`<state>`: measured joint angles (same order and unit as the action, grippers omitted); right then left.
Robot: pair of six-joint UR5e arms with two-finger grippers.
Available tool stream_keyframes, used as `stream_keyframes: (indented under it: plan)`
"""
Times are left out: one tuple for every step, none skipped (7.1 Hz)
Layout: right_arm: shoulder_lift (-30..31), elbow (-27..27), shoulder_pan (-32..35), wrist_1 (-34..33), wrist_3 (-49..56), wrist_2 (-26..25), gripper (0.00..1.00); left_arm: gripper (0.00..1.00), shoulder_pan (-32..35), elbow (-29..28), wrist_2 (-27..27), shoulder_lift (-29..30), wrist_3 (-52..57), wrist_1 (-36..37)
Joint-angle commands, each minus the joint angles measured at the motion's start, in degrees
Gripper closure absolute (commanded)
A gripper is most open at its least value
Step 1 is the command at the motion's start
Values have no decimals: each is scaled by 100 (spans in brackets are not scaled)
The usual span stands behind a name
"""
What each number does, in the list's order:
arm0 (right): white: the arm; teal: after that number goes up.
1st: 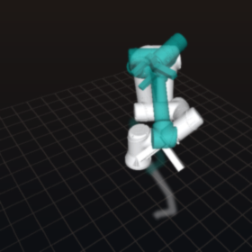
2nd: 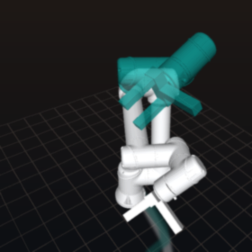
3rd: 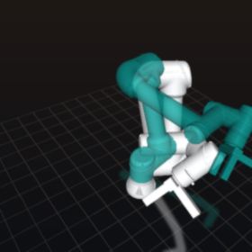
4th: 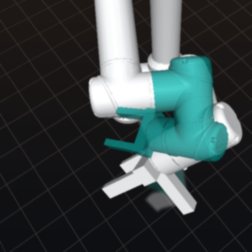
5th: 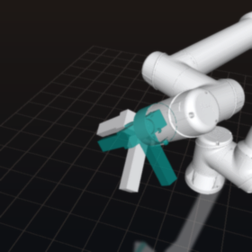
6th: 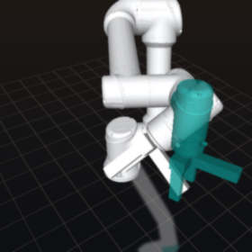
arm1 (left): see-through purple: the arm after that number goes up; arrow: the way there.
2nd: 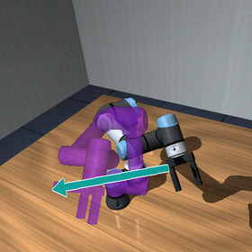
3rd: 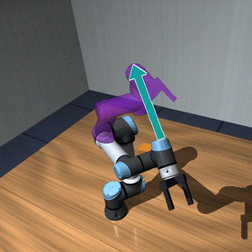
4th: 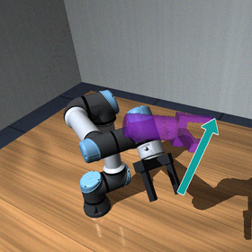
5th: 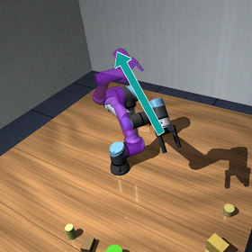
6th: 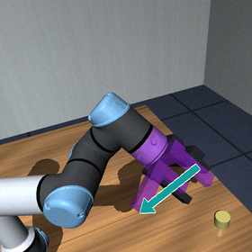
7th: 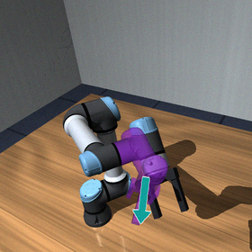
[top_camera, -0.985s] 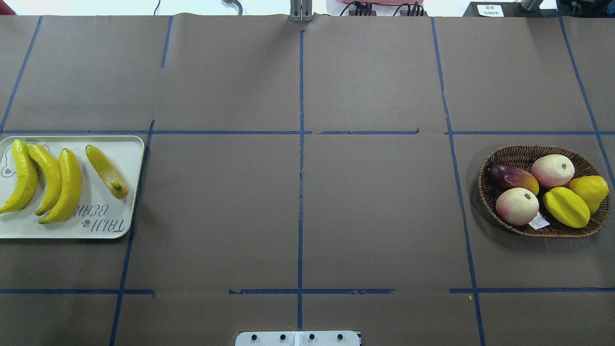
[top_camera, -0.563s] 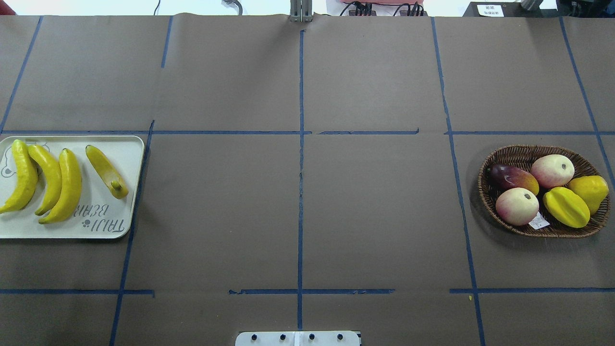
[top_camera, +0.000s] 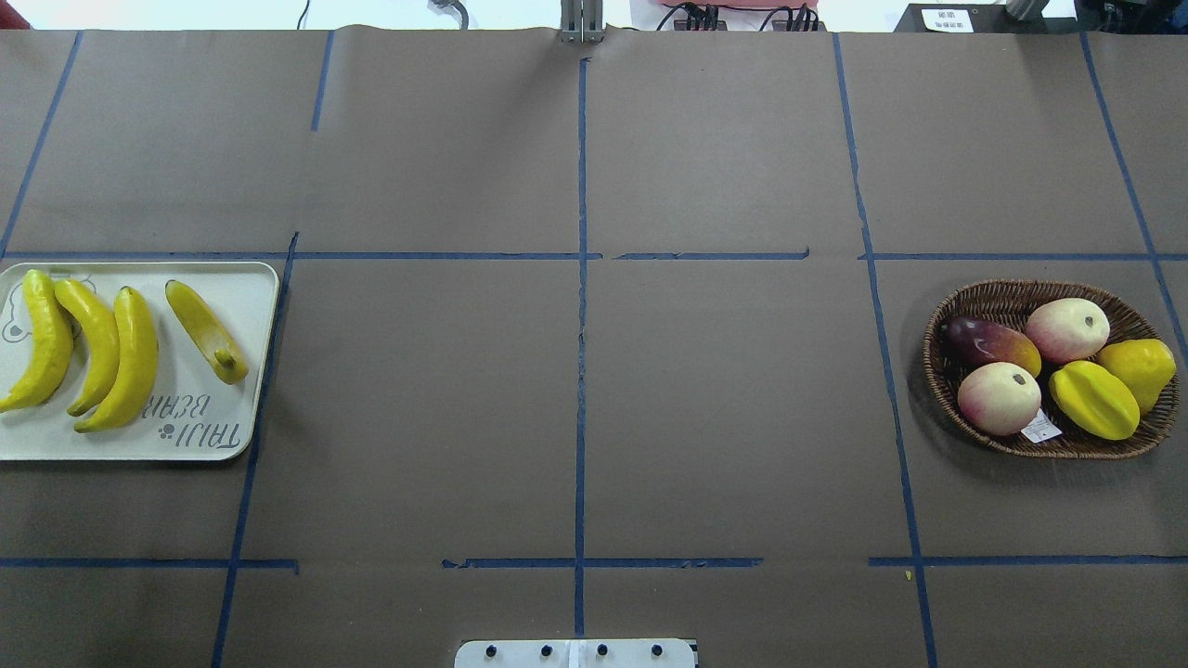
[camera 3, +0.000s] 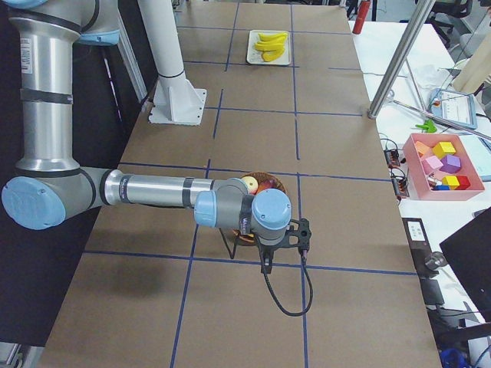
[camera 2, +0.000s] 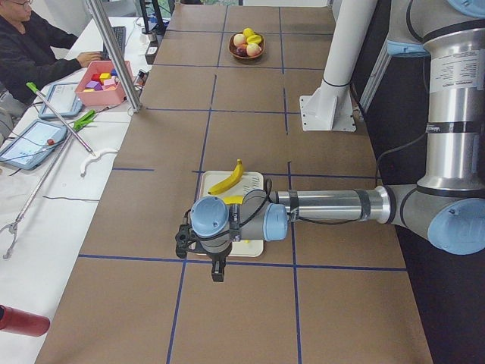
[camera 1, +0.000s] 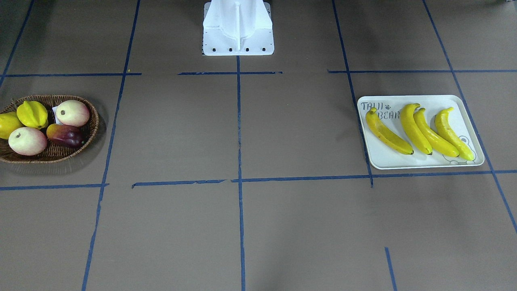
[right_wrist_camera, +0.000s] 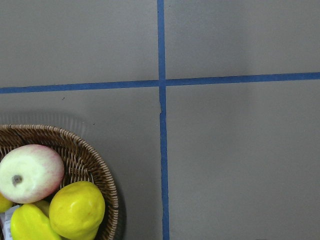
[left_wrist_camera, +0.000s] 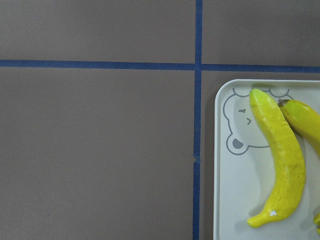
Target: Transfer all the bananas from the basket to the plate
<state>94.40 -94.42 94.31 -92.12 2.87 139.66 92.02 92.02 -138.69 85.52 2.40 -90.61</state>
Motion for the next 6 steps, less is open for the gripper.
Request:
stream_keyframes:
  plan:
    - [-18, -6, 0, 2, 12, 0, 0, 0, 0, -9, 0, 0, 6, -1]
    - [-9, -6, 0, 2, 12, 0, 0, 0, 0, 0, 0, -9, 6, -1]
    - [0, -15, 0, 2, 21, 0, 0, 0, 0, -9, 0, -9, 6, -1]
    - [0, -6, 0, 2, 21, 0, 0, 0, 0, -9, 0, -9, 15, -1]
    - [-9, -15, 0, 2, 21, 8, 0, 0, 0, -9, 0, 0, 6, -1]
    - [-53, -32, 0, -7, -5, 17, 0, 0, 0, -9, 0, 0, 6, -1]
